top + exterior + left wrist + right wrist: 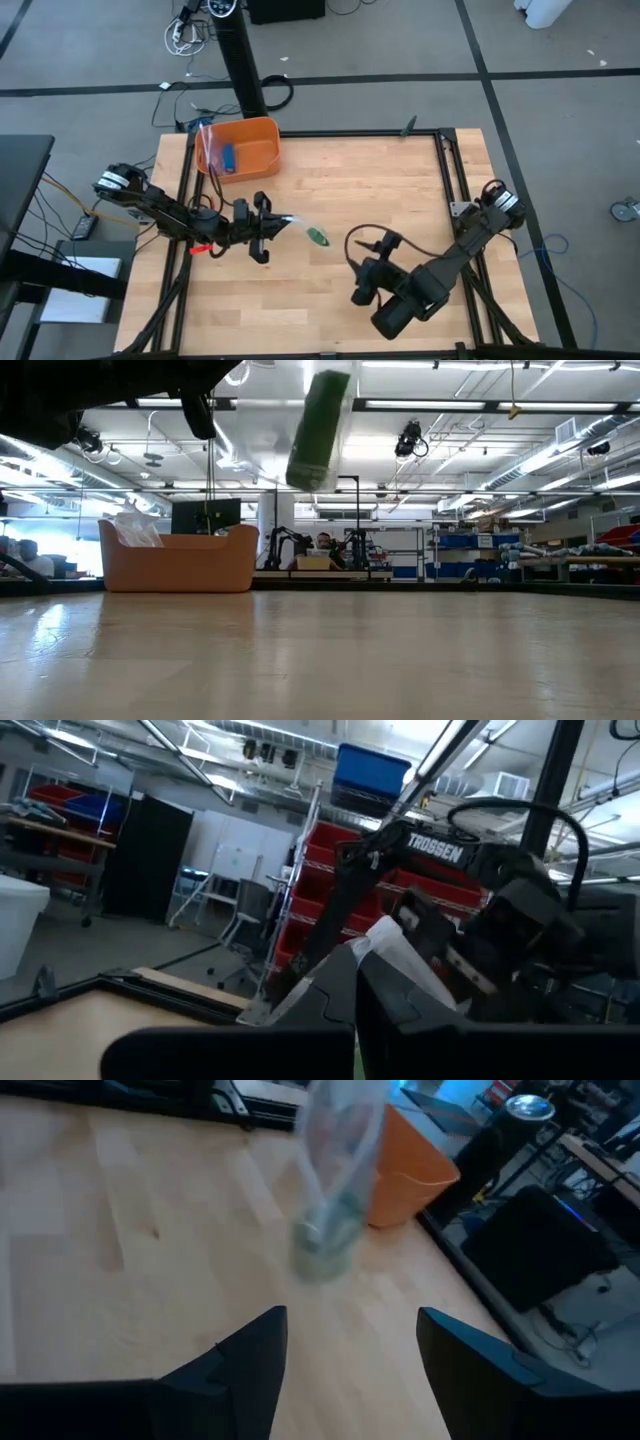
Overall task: Roll bandage
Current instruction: Close the transparent zip bag
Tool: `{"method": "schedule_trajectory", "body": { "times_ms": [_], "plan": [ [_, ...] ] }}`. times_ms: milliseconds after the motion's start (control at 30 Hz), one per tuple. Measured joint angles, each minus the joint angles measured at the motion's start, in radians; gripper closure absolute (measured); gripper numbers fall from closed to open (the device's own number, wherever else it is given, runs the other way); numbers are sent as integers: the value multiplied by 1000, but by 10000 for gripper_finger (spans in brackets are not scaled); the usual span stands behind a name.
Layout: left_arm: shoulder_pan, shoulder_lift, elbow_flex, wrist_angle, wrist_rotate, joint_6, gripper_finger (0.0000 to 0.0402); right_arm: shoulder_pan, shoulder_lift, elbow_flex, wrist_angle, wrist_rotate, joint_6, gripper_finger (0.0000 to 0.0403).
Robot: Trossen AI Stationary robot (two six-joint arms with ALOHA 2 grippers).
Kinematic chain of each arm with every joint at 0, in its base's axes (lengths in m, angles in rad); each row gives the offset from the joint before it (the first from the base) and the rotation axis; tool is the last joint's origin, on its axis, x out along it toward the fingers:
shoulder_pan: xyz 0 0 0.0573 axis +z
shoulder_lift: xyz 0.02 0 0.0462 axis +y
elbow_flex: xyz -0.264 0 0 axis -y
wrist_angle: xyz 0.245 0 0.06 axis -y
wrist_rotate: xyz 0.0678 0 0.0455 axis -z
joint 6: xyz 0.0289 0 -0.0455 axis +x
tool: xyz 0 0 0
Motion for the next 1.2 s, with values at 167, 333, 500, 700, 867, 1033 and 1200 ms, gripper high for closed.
{"method": "schedule_trajectory", "body": {
  "times_ms": [167, 333, 500, 700, 867, 1033, 1200],
  "plan": [
    [0, 1, 11, 0, 4, 8, 402, -6, 1, -95, 294, 5, -138, 203],
    [0, 1, 10, 1, 11, 9, 402, -41, 1, -136, 526, 21, -297, 276],
    [0, 1, 10, 8, 23, 11, 402, -89, 1, -180, 642, 11, -362, 353],
    [0, 1, 10, -12, 22, 33, 402, -78, 0, -168, 656, 48, -459, 398],
    [0, 1, 10, -30, 29, 21, 402, -58, -46, -125, 651, 30, -558, 400],
    [-2, 1, 10, -38, 49, 10, 402, -96, -98, -62, 651, -95, -653, 401],
    [-2, 1, 46, -116, 67, 10, 402, -180, -109, -44, 621, -264, -667, 402]
  ]
}}
